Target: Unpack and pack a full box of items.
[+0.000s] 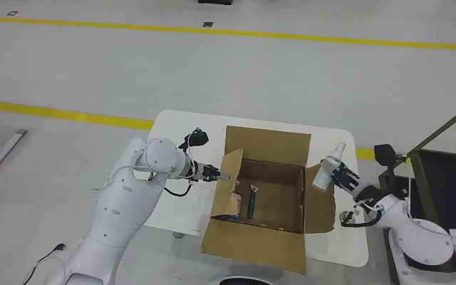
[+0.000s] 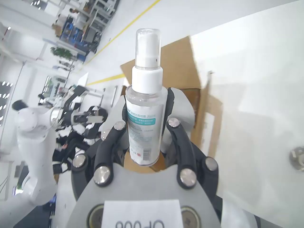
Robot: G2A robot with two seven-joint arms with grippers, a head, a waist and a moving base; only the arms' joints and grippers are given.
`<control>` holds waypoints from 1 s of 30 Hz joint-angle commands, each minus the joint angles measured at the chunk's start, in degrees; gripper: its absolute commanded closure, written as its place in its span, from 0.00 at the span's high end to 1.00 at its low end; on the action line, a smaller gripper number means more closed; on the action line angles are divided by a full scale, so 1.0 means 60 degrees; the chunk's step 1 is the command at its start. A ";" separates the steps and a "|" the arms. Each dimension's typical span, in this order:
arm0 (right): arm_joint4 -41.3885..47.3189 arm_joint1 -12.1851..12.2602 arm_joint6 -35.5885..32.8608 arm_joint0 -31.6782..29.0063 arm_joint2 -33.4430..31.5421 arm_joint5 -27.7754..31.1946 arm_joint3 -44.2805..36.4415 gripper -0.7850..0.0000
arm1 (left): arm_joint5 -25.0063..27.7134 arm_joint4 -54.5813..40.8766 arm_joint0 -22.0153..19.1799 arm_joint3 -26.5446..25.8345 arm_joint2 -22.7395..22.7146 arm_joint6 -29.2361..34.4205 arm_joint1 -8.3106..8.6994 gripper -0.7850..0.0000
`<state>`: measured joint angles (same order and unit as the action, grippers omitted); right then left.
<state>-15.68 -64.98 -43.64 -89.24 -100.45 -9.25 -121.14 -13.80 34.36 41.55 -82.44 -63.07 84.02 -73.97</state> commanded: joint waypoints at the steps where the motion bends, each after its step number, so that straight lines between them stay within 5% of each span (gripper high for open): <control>1: -0.0325 -0.0003 -0.0044 0.0202 0.0538 -0.0075 0.0013 0.00 | 0.0000 0.0000 0.0000 0.0000 0.0000 0.0000 0.0000 1.00; 6: -0.1165 -0.0028 -0.0223 0.0865 0.2089 -0.0309 0.0689 0.00 | 0.0000 0.0000 0.0000 0.0000 0.0000 0.0000 0.0000 1.00; 18: -0.3837 -0.0422 -0.0919 0.3488 0.6069 -0.2648 0.4422 0.00 | 0.0000 0.0000 0.0000 0.0000 0.0000 0.0000 0.0000 1.00; 30: -0.4541 -0.1099 -0.1159 0.5364 0.8274 -0.4248 0.6925 0.00 | 0.0000 0.0000 0.0000 0.0000 0.0000 0.0000 0.0000 1.00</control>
<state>-43.05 -71.32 -50.50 -57.66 -51.43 -34.52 -80.53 -13.80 34.36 41.55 -82.44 -63.07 84.02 -73.97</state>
